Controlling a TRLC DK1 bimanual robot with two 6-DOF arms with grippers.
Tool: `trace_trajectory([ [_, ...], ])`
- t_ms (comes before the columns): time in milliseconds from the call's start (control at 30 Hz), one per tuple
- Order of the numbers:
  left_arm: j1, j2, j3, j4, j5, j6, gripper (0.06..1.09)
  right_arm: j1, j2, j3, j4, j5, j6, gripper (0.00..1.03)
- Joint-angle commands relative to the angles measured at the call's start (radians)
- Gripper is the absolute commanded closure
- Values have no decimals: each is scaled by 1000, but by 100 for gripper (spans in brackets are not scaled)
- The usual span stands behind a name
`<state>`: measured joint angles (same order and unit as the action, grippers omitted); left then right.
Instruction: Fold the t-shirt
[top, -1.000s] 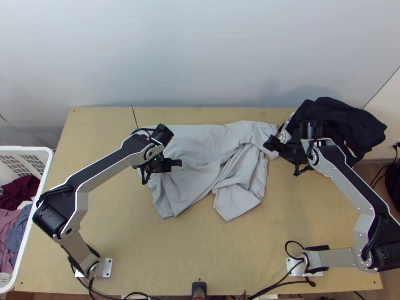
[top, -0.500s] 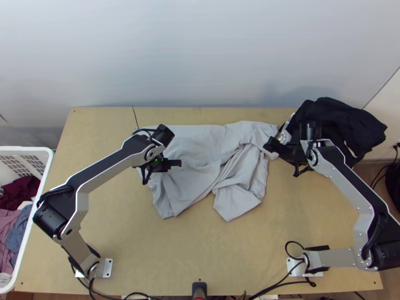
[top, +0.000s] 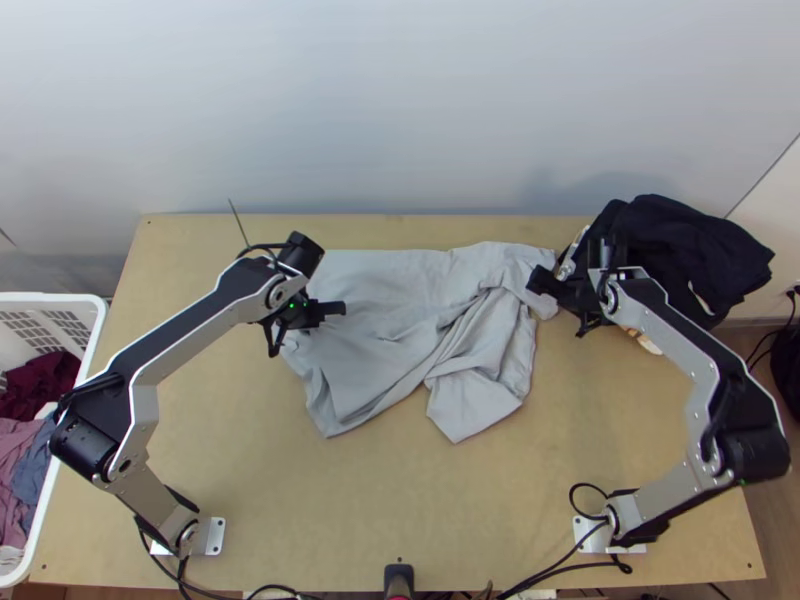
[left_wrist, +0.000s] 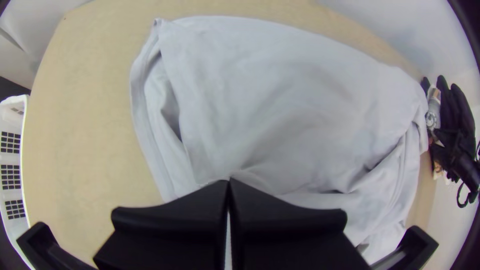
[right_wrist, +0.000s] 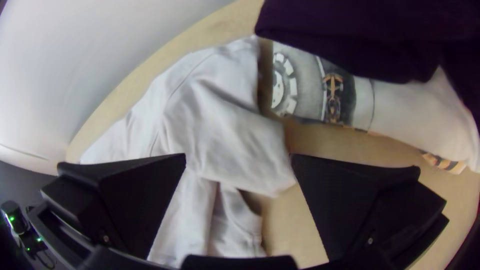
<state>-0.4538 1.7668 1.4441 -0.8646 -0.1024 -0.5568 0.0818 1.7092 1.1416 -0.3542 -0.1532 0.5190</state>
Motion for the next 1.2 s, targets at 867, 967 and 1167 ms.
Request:
trace_trajectory([
  [867, 69, -33, 38, 7, 0, 15, 104, 42, 35, 50, 61, 87, -77, 100],
  [967, 107, -63, 71, 7, -2, 14, 104, 32, -16, 96, 26, 96, -76, 100],
  [1167, 190, -125, 170, 7, -26, 23, 104, 7, -100, 254, -104, 96, -60, 100],
])
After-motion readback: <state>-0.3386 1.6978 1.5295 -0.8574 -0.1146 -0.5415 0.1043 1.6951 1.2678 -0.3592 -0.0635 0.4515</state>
